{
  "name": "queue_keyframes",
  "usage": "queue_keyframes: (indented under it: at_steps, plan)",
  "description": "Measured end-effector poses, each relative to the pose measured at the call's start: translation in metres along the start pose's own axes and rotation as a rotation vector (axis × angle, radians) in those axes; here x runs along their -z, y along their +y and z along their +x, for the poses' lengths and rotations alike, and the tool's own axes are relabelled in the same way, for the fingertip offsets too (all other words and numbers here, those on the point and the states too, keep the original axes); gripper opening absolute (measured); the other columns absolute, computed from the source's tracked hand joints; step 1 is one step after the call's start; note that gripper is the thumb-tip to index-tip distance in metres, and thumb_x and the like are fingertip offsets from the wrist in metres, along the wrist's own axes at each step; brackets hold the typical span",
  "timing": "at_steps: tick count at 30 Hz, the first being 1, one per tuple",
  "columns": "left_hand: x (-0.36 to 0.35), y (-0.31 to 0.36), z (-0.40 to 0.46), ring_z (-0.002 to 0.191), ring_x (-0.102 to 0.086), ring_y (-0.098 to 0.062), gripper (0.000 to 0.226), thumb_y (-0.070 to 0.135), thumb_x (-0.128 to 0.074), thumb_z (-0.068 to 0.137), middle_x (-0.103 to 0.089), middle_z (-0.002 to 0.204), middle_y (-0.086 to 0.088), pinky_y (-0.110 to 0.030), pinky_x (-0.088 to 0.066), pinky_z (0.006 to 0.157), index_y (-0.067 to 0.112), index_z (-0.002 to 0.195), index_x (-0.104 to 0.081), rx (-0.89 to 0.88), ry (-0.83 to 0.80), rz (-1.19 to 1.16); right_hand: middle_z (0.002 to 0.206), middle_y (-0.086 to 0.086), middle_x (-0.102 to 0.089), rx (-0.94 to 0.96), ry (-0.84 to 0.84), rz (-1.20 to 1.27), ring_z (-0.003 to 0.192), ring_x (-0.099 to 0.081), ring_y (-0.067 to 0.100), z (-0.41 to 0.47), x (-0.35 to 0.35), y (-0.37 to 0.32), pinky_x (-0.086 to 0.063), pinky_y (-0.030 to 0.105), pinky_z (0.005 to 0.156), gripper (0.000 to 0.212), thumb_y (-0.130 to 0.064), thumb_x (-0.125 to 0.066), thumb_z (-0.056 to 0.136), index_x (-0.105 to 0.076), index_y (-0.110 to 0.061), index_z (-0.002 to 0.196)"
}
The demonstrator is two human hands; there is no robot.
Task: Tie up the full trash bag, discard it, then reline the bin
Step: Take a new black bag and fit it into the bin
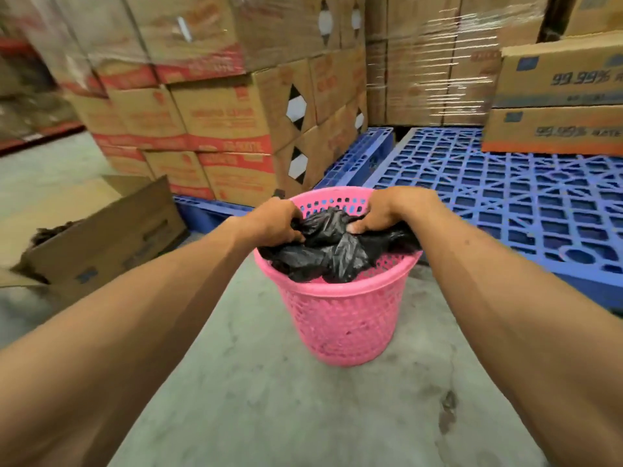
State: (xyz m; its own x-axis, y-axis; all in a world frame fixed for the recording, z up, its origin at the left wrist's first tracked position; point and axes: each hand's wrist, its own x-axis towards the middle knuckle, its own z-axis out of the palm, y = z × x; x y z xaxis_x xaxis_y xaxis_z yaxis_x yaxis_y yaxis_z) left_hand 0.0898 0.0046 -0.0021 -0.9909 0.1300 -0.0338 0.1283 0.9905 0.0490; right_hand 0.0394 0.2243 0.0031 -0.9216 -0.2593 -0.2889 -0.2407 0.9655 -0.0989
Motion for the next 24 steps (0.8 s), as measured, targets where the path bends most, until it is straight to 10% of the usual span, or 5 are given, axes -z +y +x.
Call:
queue_keyframes:
  at_steps: [10,17,22,24]
  plan:
    - [-0.007,-0.002,0.027,0.102,-0.054,-0.039,0.023,0.017,-0.067,0.083,-0.066,0.104,-0.021,-0.045,-0.047,0.079,0.002,0.100,-0.063,0.078,0.329,0.146,0.126,0.012,-0.046,0.278,0.265,0.358,0.131,-0.031,0.036,0.014,-0.001,0.013,-0.038,0.045,0.097,0.064,-0.033,-0.063,0.084,-0.043,-0.029,0.144]
    - [0.001,0.001,0.033,0.109,-0.053,-0.041,0.035,0.035,-0.060,0.093,-0.068,0.104,-0.024,-0.044,-0.042,0.084,0.003,0.106,-0.062,0.200,0.492,0.205,0.116,0.018,-0.057,0.123,0.434,-0.170,0.110,-0.053,0.039,0.006,-0.009,0.028,-0.052,0.047,0.075,0.072,-0.022,-0.074,0.084,-0.033,-0.014,0.142]
    - [-0.005,-0.009,0.026,0.097,-0.063,-0.037,0.051,0.058,-0.055,0.091,-0.069,0.104,-0.017,-0.036,-0.050,0.075,0.011,0.109,-0.065,0.121,0.238,0.126,0.108,0.015,-0.064,-0.007,0.749,-0.213,0.107,-0.057,0.036,-0.001,-0.014,0.014,-0.039,0.039,0.063,0.060,-0.057,-0.069,0.083,-0.053,-0.011,0.118]
    - [-0.006,-0.011,0.024,0.101,-0.063,-0.032,0.053,0.059,-0.056,0.090,-0.069,0.112,-0.012,-0.034,-0.050,0.082,0.014,0.117,-0.067,0.087,-0.025,0.009,0.109,0.013,-0.064,0.020,0.630,-0.106,0.109,-0.056,0.035,-0.001,-0.005,0.012,-0.041,0.038,0.066,0.057,-0.058,-0.073,0.078,-0.060,-0.015,0.114]
